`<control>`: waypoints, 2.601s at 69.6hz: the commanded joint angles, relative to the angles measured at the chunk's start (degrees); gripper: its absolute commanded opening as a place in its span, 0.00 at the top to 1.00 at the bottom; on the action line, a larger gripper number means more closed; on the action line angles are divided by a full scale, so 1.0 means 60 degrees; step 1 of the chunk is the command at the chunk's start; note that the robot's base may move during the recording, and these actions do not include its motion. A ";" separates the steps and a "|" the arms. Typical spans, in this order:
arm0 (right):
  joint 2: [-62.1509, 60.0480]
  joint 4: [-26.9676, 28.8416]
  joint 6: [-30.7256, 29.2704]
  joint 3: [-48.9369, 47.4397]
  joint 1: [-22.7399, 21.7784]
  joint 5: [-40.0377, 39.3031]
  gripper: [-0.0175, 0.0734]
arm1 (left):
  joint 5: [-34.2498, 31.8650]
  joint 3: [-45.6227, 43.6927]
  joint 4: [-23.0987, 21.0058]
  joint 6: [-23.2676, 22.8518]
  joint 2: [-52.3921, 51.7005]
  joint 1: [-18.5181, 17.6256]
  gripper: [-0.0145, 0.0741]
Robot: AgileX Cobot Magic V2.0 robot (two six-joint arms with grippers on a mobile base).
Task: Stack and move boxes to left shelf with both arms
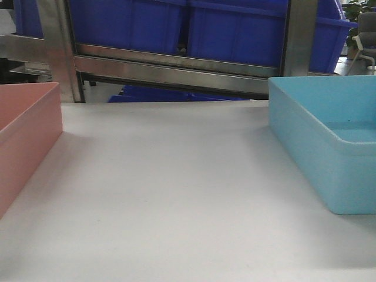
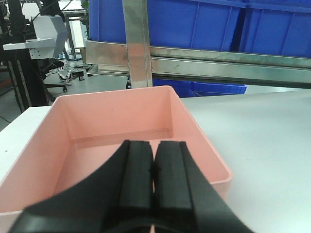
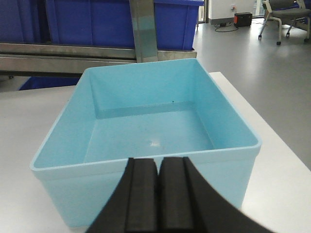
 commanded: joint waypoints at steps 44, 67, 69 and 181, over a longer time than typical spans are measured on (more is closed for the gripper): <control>-0.0047 -0.0012 -0.0104 -0.0020 -0.0062 -0.0861 0.75 | -0.1403 0.0245 0.0004 -0.0006 -0.0159 -0.0045 0.85; -0.0047 -0.0012 -0.0104 -0.0020 -0.0062 -0.0861 0.75 | -0.0740 -0.3319 0.0092 -0.0006 0.1934 -0.0045 0.80; -0.0047 -0.0012 -0.0104 -0.0020 -0.0062 -0.0861 0.75 | -0.0322 -0.3888 0.0188 -0.0006 0.2426 -0.0045 0.76; -0.0047 -0.0012 -0.0104 -0.0020 -0.0062 -0.0861 0.75 | 0.7213 -1.4061 -0.1238 0.2852 1.7996 0.4897 0.34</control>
